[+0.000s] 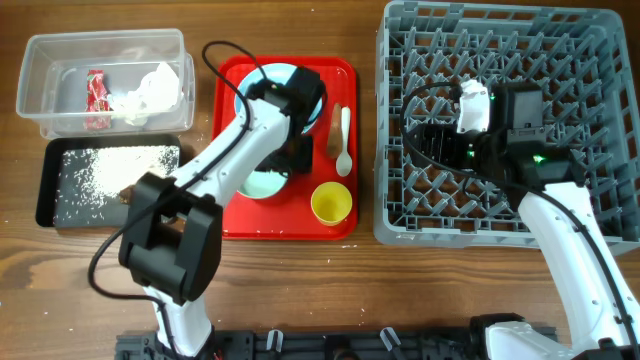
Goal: Sort waste into correct bins and load items into the dishwasher rack
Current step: 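Set the green bowl back onto the red tray with the left gripper, then grasp the yellow cup with the left gripper and lift it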
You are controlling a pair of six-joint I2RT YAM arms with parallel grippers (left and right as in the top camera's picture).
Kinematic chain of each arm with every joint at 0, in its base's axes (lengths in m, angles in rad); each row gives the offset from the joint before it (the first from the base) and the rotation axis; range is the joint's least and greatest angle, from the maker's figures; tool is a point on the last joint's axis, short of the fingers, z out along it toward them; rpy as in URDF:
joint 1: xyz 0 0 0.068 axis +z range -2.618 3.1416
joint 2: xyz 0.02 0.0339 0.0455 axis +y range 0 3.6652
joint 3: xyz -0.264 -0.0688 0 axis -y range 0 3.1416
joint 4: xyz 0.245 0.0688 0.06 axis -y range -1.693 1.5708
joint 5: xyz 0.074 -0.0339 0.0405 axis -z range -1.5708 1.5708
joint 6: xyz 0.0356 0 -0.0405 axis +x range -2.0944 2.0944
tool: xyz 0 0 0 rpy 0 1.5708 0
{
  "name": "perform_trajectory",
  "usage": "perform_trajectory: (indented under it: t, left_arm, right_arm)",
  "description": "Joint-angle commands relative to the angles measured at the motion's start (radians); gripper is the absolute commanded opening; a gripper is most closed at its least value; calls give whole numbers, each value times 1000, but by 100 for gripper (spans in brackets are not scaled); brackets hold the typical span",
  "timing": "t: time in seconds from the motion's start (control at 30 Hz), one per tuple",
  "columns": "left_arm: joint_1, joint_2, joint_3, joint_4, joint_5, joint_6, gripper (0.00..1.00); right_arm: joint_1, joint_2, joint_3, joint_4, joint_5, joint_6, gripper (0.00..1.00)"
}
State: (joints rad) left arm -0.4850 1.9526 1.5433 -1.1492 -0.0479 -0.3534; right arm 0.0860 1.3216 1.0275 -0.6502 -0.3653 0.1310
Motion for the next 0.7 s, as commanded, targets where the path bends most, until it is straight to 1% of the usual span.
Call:
perform_trajectory:
  t: [0.0,0.1,0.13,0.37,0.47,0.57,0.63,0.67]
  left_arm:
    - [17,-105,79,-23,156,14,62]
    - [15,-119,78,-37,303,89,63]
    - [10,-118,62,-41,325,89,63]
    - [5,-117,-136,9,328,111,57]
    - [4,-117,-182,44,331,111,56]
    - [4,-117,-189,70,355,111,54]
    - [4,-117,-189,83,362,111,50]
    - [4,-117,-190,91,362,111,45]
  right_arm:
    - [-1,10,5,-2,7,3,100]
    - [-1,10,5,-2,7,3,100]
    - [-1,10,5,-2,7,3,100]
    - [-1,10,5,-1,6,11,100]
    - [-1,10,5,10,7,11,100]
    - [-1,10,5,9,6,11,100]
    - [-1,10,5,9,7,11,100]
    - [-1,10,5,9,6,11,100]
